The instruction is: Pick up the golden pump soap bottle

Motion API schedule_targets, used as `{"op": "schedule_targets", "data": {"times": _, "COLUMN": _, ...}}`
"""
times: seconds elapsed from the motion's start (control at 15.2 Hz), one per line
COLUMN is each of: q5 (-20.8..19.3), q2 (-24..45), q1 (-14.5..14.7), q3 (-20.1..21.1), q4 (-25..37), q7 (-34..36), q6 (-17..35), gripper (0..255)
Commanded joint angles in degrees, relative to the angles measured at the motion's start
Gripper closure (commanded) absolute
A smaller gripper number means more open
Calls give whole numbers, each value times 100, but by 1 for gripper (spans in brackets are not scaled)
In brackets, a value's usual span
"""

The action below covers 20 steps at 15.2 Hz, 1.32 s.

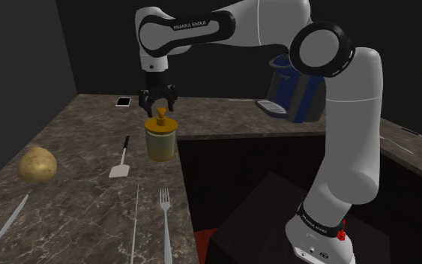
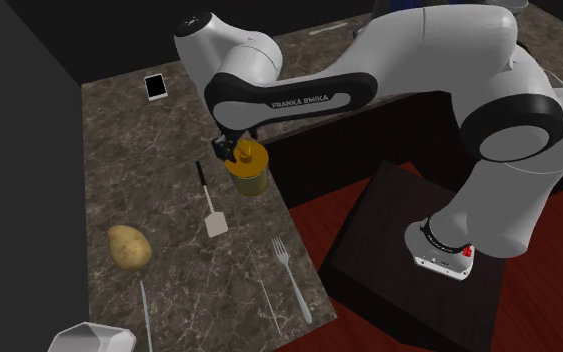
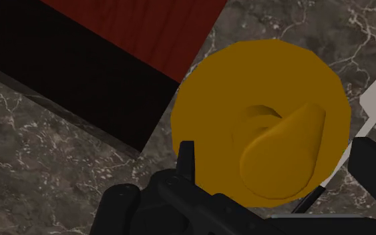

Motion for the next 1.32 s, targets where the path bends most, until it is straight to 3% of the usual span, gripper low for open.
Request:
{"op": "schedule_targets", "data": {"times": 0.0, "q5": 0, "q2": -10, "q1": -12, "q3": -5, "q4": -107, "q7": -9, "q6": 101, "gripper": 0}}
{"op": "schedule_targets", "data": {"times": 0.07, "q5": 0, "q2": -9, "q1": -12, "q3": -5, "q4": -106, "q7": -9, "q6": 100, "gripper": 0}}
{"op": "schedule_targets", "data": {"times": 0.13, "q5": 1, "q2": -17, "q1": -16, "q3": -6, "q4": -118, "q7": -15, "q6": 104, "gripper": 255}}
{"op": "schedule_targets", "data": {"times": 0.73, "q5": 0, "q2": -8, "q1": -12, "q3": -5, "q4": -106, "q7": -9, "q6": 100, "gripper": 255}}
{"op": "schedule_targets", "data": {"times": 1.25, "q5": 7, "q2": -18, "q1": 9, "q3": 4, "q4": 498, "q7": -26, "q6": -512, "gripper": 255}}
